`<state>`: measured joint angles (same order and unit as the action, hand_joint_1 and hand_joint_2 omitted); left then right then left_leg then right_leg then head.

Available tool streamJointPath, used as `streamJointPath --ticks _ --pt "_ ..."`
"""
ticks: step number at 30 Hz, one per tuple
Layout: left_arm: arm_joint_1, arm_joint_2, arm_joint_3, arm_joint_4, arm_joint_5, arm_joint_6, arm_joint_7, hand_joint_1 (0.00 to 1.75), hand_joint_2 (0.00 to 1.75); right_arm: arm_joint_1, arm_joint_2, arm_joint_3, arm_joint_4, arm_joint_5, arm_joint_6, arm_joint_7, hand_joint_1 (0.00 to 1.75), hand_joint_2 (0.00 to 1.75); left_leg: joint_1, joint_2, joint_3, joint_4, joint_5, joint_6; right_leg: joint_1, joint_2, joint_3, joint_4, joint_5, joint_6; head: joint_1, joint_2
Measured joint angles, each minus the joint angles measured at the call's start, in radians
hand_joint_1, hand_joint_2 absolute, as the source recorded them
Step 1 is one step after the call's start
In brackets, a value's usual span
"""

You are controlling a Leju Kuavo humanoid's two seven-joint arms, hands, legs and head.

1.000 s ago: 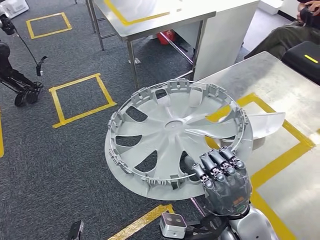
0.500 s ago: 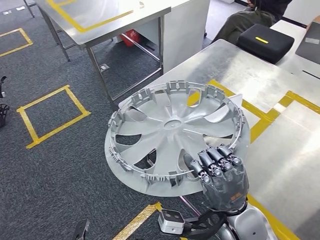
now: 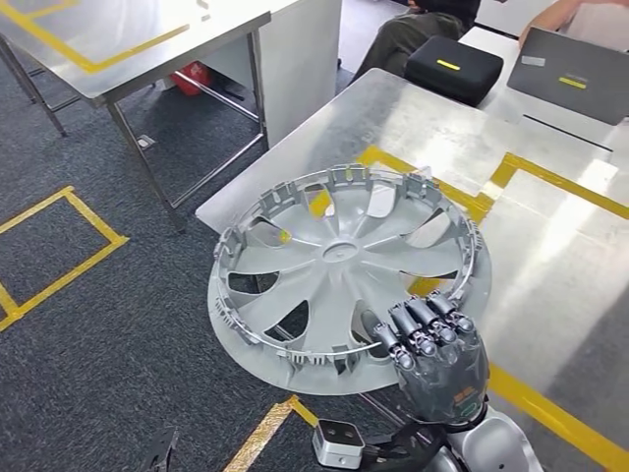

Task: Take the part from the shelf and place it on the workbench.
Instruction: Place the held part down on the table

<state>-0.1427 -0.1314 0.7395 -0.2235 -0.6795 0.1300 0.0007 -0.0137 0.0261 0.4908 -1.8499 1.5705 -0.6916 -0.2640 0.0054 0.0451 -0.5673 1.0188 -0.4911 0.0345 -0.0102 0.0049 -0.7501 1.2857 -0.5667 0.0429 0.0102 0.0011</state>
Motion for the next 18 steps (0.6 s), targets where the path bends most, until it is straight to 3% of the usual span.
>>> streamJointPath --ticks 2,4,6,8,10,12,14,15,16,18 --pt "-0.002 0.0 -0.003 0.0 -0.001 0.0 0.0 0.0 1.75 0.001 -0.001 0.0 0.0 0.0 0.0 -0.002 1.75 1.75 -0.002 0.024 0.002 0.0 -0.002 -0.002 0.001 -0.025 0.07 -0.125 0.057 -0.003 0.0 0.0" --pt "-0.004 -0.001 -0.005 0.0 -0.004 0.0 0.002 0.0 1.75 -0.001 -0.002 0.0 0.0 0.0 0.0 -0.003 1.75 1.75 -0.007 0.043 0.003 0.002 -0.006 -0.009 0.01 -0.065 0.139 -0.244 0.088 -0.012 -0.001 0.0" --pt "-0.003 -0.002 -0.009 0.0 -0.008 0.001 0.005 0.0 1.75 -0.001 -0.002 0.0 0.0 0.0 0.0 -0.004 1.75 1.75 -0.011 0.061 0.005 0.002 -0.007 -0.017 0.019 -0.069 0.155 -0.272 0.087 -0.022 -0.001 0.0" --pt "-0.005 -0.004 -0.013 0.0 -0.011 0.001 0.007 0.0 1.75 0.0 -0.002 -0.001 -0.001 0.0 0.0 -0.004 1.75 1.75 -0.008 0.067 0.009 0.003 -0.011 -0.028 0.016 -0.045 0.153 -0.277 0.094 -0.033 -0.002 0.0" --pt "-0.008 -0.005 -0.017 0.0 -0.012 0.001 0.008 0.0 1.75 0.0 -0.002 -0.002 -0.001 0.0 0.0 -0.005 1.75 1.75 -0.004 0.023 -0.008 0.05 -0.046 -0.038 0.01 -0.023 0.155 -0.284 0.101 -0.043 -0.005 0.0" --pt "-0.005 -0.005 -0.019 0.0 -0.012 0.002 0.008 0.0 1.75 -0.001 -0.002 -0.002 0.0 0.0 0.0 -0.006 1.75 1.75 0.0 -0.026 -0.063 0.175 -0.11 -0.043 0.007 -0.001 0.156 -0.285 0.103 -0.048 -0.009 0.0" --pt "-0.001 -0.005 -0.019 0.0 -0.014 0.003 0.009 0.0 1.75 0.001 -0.002 -0.002 0.0 0.0 0.0 -0.006 1.75 1.75 0.0 -0.036 -0.114 0.28 -0.142 -0.045 0.008 0.027 0.156 -0.283 0.104 -0.049 -0.01 0.0" --pt "0.001 -0.005 -0.02 0.0 -0.015 0.003 0.009 0.0 1.75 0.001 -0.002 -0.002 0.001 0.0 0.0 -0.006 1.75 1.75 0.0 -0.037 -0.118 0.284 -0.129 -0.045 0.008 0.042 0.156 -0.282 0.104 -0.049 -0.01 0.0" --pt "0.001 -0.005 -0.021 0.0 -0.016 0.003 0.009 0.0 1.75 0.002 -0.002 -0.002 0.001 0.0 0.0 -0.006 1.75 1.75 0.001 -0.041 -0.104 0.248 -0.098 -0.044 0.008 0.056 0.156 -0.279 0.103 -0.049 -0.01 0.0" --pt "-0.001 -0.005 -0.023 0.0 -0.019 0.003 0.009 0.0 1.75 0.002 -0.002 -0.002 0.002 0.0 0.0 -0.006 1.75 1.75 0.007 -0.079 -0.047 0.115 -0.027 -0.041 0.008 0.083 0.154 -0.272 0.102 -0.045 -0.01 0.0"
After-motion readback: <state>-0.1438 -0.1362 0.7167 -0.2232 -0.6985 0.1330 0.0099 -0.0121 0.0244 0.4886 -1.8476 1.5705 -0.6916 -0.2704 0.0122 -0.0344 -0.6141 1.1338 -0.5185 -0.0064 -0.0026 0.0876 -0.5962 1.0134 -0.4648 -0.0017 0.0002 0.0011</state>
